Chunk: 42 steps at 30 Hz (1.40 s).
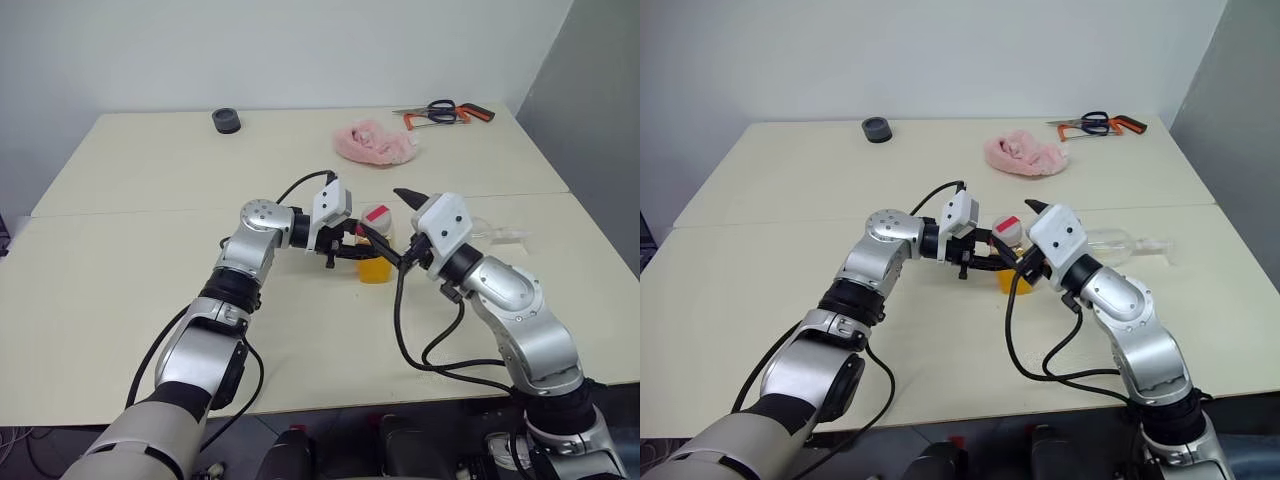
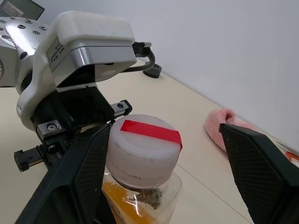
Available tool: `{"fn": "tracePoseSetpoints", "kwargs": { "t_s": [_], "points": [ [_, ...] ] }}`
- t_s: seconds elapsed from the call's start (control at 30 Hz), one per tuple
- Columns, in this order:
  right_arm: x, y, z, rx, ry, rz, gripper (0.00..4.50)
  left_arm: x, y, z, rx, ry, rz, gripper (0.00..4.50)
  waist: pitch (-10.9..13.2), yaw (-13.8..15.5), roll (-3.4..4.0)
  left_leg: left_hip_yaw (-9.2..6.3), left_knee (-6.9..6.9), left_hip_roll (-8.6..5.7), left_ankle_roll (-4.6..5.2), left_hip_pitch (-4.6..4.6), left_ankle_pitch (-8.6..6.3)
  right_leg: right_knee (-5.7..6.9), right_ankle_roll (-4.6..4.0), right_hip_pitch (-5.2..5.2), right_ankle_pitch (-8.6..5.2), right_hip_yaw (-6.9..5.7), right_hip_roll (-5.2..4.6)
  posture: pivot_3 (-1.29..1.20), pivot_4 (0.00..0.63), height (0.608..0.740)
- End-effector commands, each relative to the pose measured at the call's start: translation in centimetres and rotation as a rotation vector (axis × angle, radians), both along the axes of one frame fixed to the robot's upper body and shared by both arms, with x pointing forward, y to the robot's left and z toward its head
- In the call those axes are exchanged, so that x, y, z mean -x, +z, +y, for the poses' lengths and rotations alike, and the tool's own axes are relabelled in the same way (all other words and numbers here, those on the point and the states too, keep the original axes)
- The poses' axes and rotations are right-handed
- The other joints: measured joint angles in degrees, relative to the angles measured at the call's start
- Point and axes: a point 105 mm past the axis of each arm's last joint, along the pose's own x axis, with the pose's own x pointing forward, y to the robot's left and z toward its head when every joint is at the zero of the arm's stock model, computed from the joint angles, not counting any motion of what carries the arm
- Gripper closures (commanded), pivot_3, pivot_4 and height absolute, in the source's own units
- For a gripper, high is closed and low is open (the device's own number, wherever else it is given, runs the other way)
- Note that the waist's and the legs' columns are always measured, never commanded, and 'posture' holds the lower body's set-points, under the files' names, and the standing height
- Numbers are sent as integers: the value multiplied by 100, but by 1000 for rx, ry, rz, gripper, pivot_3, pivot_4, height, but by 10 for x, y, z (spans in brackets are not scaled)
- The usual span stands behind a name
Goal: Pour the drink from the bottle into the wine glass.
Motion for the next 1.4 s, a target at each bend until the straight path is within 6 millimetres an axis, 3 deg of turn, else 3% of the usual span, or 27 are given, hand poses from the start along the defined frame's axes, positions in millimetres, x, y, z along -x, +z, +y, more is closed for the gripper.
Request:
{"fn": "tracePoseSetpoints", "kwargs": {
  "t_s": [0.03,0.73,1.03,1.4],
  "points": [
    [-5,18,-29,-23,-133,-72,582,-2,0,7,-28,9,-24,2808,0,0,0,0,0,0,0,1,0,0,0,0,0,0,0,0,150,740],
    [7,11,-42,-6,-145,-24,582,-2,-1,10,-26,21,-26,2810,0,-12,0,2,0,1,1,3,0,1,0,2,0,1,1,0,150,740],
    [31,7,-20,-33,44,60,582,-2,0,10,-23,19,-27,2811,0,-20,0,2,0,3,2,5,-1,0,0,7,0,2,3,0,150,740],
    [39,6,-15,-46,106,110,582,-4,5,10,2,37,-16,2811,0,-19,0,-1,0,3,2,5,-1,0,0,7,0,-1,3,0,150,740]
  ]
}}
